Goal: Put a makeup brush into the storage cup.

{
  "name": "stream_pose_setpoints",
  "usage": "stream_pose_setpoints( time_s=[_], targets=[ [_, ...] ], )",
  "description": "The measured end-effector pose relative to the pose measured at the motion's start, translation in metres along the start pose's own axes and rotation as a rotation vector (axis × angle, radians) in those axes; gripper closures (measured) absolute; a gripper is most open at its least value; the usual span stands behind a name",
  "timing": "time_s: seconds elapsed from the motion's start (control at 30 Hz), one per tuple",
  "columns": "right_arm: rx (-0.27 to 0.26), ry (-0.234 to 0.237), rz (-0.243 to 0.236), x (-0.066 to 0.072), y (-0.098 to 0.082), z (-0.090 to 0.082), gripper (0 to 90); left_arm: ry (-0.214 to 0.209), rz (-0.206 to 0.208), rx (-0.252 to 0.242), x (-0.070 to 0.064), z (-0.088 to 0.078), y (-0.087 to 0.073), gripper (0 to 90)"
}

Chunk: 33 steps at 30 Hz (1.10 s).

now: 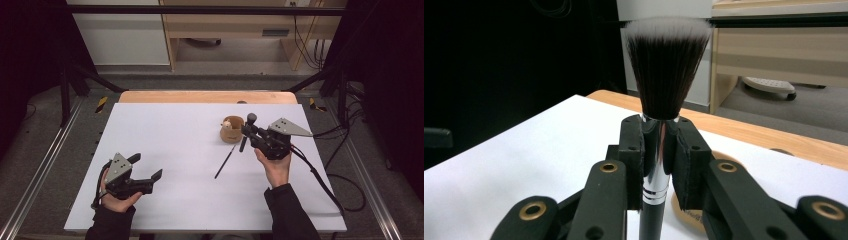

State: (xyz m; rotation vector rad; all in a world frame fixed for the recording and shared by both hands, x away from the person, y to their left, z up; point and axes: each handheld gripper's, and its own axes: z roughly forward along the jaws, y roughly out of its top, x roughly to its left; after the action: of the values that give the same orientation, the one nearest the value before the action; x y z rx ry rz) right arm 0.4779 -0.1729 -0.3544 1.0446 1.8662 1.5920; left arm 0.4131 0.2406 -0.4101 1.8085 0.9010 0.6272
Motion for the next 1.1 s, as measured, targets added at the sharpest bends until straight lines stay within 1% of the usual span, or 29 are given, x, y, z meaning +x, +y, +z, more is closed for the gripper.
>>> stream_pose_setpoints(
  time_s=[0.1, 0.23, 0.33, 0.43, 0.57, 0.87, 0.9, 1.1],
  targets=[
    [-0.008, -0.01, 0.004, -0.003, 0.002, 0.005, 77.2, 0.006, 0.0, 0.008, 0.003, 0.001, -0.002, 8.9],
    [-0.009, -0.025, 0.005, -0.006, 0.004, 0.012, 77.2, 0.007, -0.007, 0.004, 0.005, 0.0, -0.003, 8.9],
    [-0.006, -0.039, 0.004, -0.009, 0.006, 0.018, 77.2, 0.007, -0.01, 0.008, 0.006, -0.001, -0.004, 8.9],
    [-0.008, -0.049, 0.008, -0.011, 0.008, 0.022, 77.3, 0.007, -0.004, 0.016, 0.008, -0.001, -0.004, 8.8],
    [-0.011, -0.064, 0.013, -0.015, 0.012, 0.029, 77.2, 0.007, -0.011, 0.018, 0.01, -0.003, -0.005, 8.7],
    [-0.005, -0.107, 0.008, -0.026, 0.019, 0.045, 77.2, 0.007, -0.016, 0.02, 0.013, -0.003, -0.005, 8.7],
    [-0.003, -0.11, 0.003, -0.028, 0.02, 0.046, 77.2, 0.005, -0.018, 0.02, 0.013, -0.003, -0.005, 8.7],
    [0.004, -0.131, 0.006, -0.033, 0.022, 0.057, 77.2, 0.003, -0.015, 0.022, 0.013, -0.002, -0.005, 8.7]
  ],
)
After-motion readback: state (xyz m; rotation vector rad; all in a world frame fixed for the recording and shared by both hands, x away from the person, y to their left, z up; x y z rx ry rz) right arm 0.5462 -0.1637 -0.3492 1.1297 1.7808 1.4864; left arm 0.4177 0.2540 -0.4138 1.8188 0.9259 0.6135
